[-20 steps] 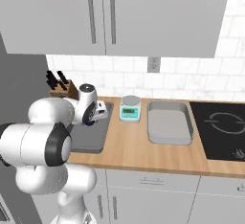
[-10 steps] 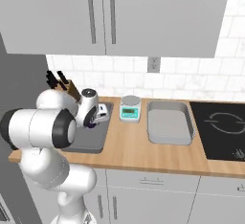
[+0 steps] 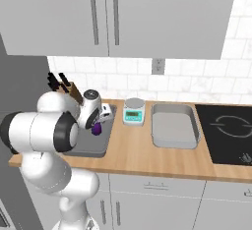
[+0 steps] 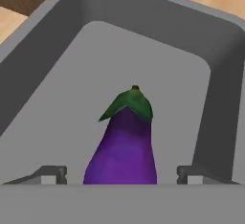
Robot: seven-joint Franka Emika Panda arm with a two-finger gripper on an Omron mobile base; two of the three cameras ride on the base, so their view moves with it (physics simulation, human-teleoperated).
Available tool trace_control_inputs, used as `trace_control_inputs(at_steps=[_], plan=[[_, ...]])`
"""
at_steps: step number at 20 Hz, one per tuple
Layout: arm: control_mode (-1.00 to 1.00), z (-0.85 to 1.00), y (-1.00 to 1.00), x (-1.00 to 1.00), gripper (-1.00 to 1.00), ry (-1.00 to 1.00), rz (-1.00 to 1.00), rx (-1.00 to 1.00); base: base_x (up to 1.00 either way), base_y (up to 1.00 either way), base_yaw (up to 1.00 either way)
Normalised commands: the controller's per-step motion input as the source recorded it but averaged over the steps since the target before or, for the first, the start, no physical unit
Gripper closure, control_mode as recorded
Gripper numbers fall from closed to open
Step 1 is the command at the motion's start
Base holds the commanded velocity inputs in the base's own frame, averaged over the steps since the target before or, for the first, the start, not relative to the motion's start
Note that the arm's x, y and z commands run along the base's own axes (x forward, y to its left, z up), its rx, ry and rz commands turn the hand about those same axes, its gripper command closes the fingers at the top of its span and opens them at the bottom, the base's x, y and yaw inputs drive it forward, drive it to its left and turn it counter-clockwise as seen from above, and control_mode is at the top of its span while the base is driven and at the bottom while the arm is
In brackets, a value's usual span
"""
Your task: Place one eggplant and one steak in each tupperware on the nearby counter, to pack two identical lunches.
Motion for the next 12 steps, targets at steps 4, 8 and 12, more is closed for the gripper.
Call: trace_control_inputs(at_steps=[4, 8, 12], plan=[[-1.00, 0.73, 0.00, -0.39, -1.00, -0.03, 0.00, 0.00, 0.00, 0.00, 0.00], [-1.00, 0.86, 0.00, -0.88, -1.00, -0.09, 0.00, 0.00, 0.00, 0.00, 0.00], [-1.00, 0.68, 0.00, -1.00, -1.00, -0.11, -0.03, 0.00, 0.00, 0.00, 0.00]])
